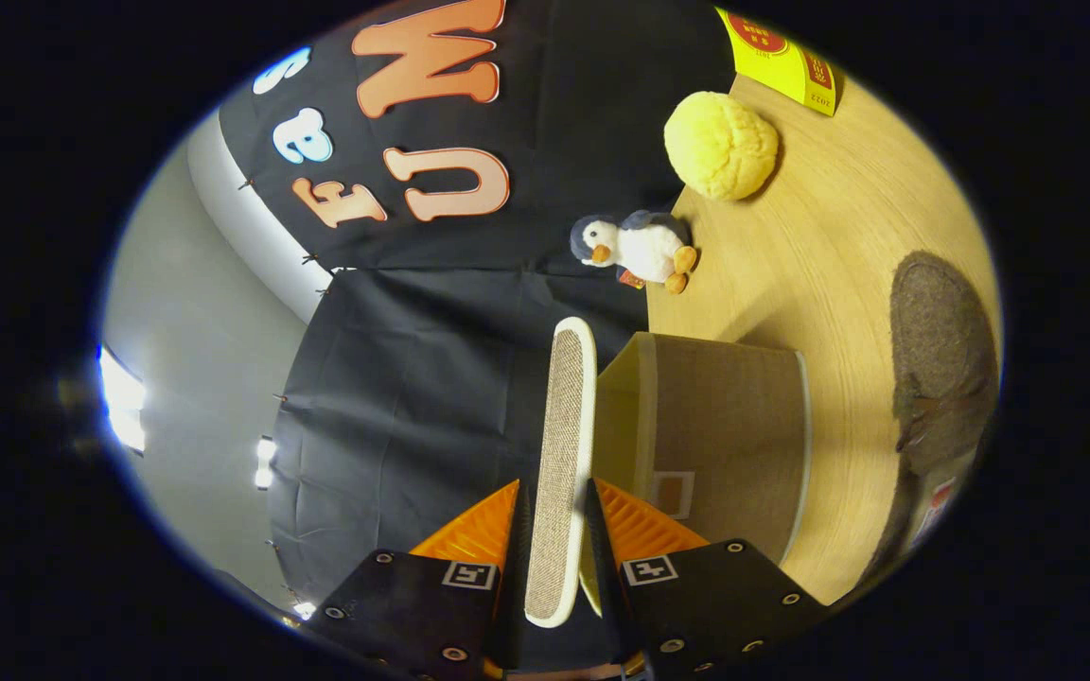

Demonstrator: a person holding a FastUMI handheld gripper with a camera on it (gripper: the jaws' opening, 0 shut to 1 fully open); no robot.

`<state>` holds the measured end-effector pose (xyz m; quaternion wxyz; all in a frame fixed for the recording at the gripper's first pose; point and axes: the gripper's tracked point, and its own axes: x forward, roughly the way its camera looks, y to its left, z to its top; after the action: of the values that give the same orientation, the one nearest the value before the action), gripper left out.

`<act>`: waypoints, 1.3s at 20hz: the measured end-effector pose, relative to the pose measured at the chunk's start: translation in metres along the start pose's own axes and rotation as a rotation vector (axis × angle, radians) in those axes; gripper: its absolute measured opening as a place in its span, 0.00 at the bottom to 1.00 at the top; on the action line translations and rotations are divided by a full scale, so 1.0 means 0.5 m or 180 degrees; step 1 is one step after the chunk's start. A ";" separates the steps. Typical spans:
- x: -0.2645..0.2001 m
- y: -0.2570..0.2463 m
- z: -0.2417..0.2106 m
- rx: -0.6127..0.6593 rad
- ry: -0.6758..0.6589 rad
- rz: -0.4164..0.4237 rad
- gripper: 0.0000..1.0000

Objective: Open the storage box then place both shoes into the box .Put the left shoe in first, then the right shoe, with the right side of both shoes facing outward in a uniform manner.

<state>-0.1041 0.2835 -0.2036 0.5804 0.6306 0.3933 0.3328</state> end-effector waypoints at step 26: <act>0.370 0.228 -0.179 -0.1135 0.0800 -0.0218 0.08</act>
<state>-0.0830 0.4870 -0.0877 0.6402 0.4578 0.4186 0.4531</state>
